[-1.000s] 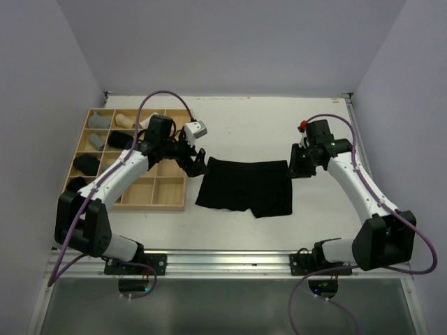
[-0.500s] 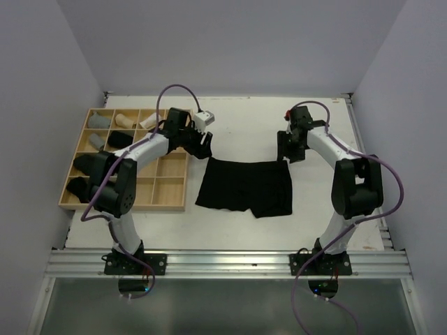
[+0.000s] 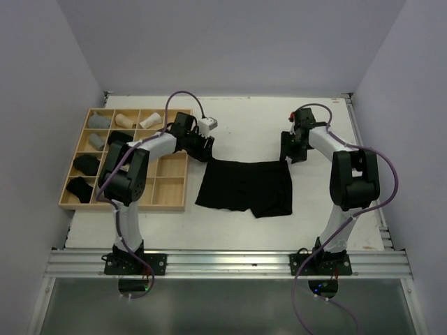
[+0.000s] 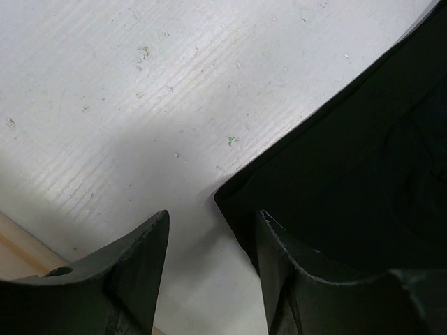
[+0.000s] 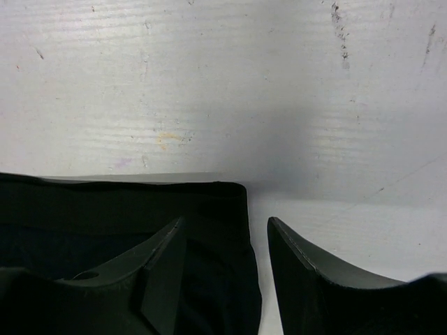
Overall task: Roll the underwear
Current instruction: Flatten the underwear
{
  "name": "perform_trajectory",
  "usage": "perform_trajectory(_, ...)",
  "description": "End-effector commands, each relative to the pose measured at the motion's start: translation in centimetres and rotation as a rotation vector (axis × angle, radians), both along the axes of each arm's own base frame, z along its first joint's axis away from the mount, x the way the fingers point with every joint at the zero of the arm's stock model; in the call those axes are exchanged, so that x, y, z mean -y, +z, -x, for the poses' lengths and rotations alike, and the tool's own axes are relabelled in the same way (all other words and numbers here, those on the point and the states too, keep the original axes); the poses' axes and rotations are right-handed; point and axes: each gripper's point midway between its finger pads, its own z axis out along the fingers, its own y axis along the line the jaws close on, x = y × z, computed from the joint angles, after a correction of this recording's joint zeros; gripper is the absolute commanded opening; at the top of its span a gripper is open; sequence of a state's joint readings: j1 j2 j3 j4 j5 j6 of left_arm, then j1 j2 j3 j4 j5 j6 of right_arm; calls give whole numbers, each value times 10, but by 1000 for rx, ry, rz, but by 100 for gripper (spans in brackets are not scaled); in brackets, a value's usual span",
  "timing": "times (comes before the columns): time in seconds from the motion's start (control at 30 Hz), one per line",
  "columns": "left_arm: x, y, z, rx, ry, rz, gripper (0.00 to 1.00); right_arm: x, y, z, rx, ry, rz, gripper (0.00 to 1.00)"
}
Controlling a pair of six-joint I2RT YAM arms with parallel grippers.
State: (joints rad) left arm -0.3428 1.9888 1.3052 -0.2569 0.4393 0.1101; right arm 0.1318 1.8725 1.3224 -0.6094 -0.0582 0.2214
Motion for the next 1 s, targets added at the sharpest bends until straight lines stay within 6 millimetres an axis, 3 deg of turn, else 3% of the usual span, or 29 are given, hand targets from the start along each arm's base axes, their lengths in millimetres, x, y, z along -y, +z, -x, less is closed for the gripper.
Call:
perform_trajectory(0.0,7,-5,-3,-48,1,27,54,-6,-3,-11,15,1,-56,53)
perform_trajectory(0.13,7,-11,-1,-67,5,22,51,-12,-10,-10,-1,24,-85,50)
perform_trajectory(0.27,7,-14,2,-80,7,23,46,-16,-18,-7,-17,30,-108,36)
perform_trajectory(0.4,6,-15,5,-86,7,30,32,-16,-18,-6,-17,37,-112,19)
perform_trajectory(0.47,6,-11,4,-86,2,50,30,-15,-10,-7,4,40,-108,13)
perform_trajectory(0.63,6,2,4,-61,-12,91,9,-14,-1,-9,28,46,-101,0)
perform_trajectory(0.7,8,12,2,-43,-18,126,0,-16,4,-9,37,49,-111,0)
perform_trajectory(0.77,11,30,3,-14,-37,178,0,-19,13,-10,60,59,-130,0)
perform_trajectory(0.83,16,52,1,43,-74,231,0,-21,37,-12,122,70,-142,0)
perform_trajectory(0.87,18,74,0,99,-95,253,0,-20,48,-14,154,80,-141,0)
perform_trajectory(0.93,21,99,-3,200,-135,277,0,-20,85,-16,248,95,-141,0)
perform_trajectory(0.97,22,125,-7,275,-143,293,0,-19,105,-19,299,106,-136,0)
